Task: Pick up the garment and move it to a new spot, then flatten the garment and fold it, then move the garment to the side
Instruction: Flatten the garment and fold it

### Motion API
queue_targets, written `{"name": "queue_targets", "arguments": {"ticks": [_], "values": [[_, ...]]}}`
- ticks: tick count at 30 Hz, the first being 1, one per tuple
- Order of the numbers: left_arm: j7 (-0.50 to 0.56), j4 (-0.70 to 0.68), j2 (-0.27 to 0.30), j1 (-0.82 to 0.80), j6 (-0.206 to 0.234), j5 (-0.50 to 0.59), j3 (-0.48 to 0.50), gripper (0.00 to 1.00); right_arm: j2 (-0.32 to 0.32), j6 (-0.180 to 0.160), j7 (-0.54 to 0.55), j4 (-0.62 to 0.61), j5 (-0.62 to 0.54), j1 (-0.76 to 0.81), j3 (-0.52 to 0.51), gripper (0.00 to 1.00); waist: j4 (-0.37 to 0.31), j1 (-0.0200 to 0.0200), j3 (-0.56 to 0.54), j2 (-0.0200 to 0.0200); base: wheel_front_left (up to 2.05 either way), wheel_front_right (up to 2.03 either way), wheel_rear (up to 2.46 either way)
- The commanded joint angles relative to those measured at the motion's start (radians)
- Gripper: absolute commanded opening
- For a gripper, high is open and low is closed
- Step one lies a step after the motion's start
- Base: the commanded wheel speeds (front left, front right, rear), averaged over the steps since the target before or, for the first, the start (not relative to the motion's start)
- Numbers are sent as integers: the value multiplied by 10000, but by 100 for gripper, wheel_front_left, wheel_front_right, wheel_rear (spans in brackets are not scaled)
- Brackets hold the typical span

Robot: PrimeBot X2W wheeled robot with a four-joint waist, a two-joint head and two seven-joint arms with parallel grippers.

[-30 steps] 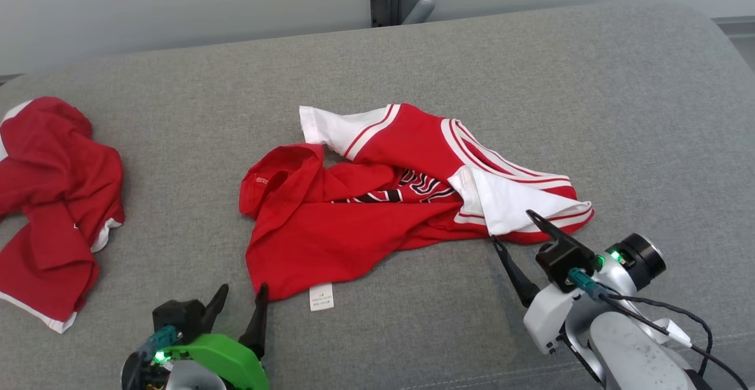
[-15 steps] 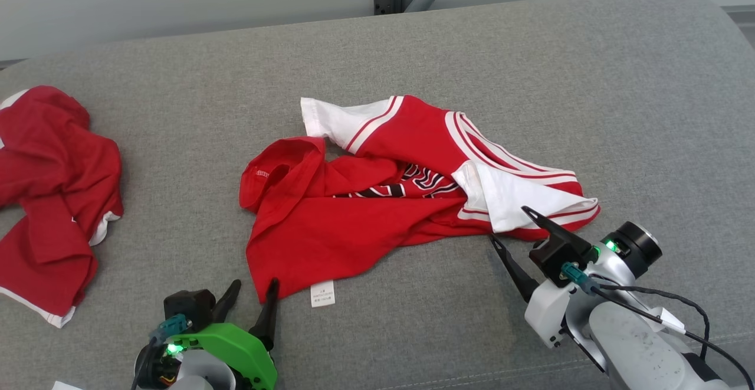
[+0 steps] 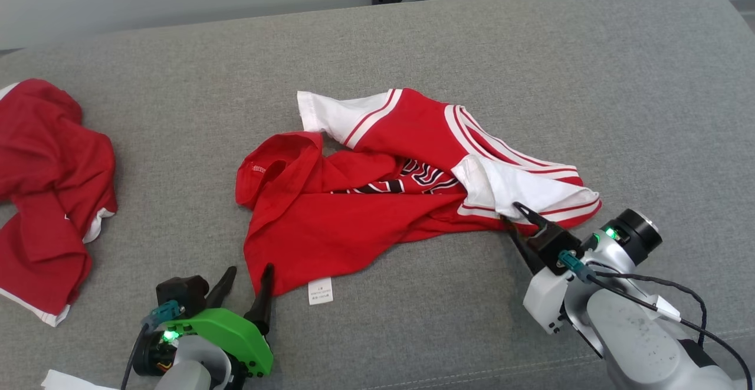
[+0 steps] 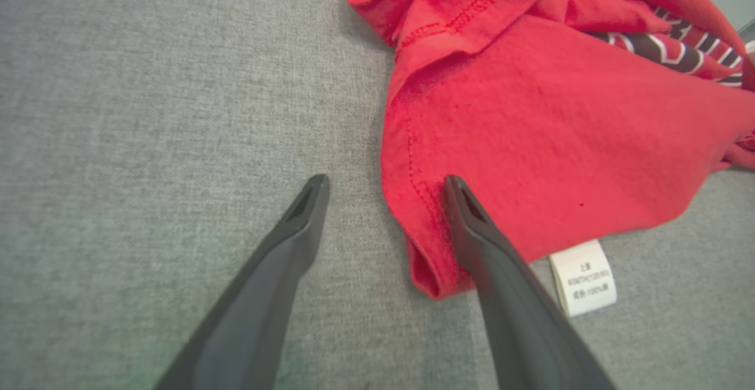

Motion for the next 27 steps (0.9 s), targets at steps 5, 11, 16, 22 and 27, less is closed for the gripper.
{"name": "queue_targets", "arguments": {"ticks": [5,11,16,22,27], "values": [[19,302,100,-154,25,-230,-149,100,131,-14,-163,57,-143,-132,-303,0,-39,0,62,108,0,0,0],[220,554,115,-196,25,-518,-317,100,183,-14,-226,-6,-128,-33,-410,0,-162,0,64,108,0,0,0],[371,738,141,-195,25,-652,-377,100,196,-14,-250,-126,-55,-27,-488,0,-266,0,69,108,0,0,0],[994,549,-81,252,7,-1324,-746,100,187,-14,-287,-280,22,68,-593,0,-403,0,57,108,0,0,0],[1556,-282,20,927,-18,-2252,-1054,100,155,-14,-292,-356,51,191,-671,0,-479,0,-46,108,0,0,0]]}}
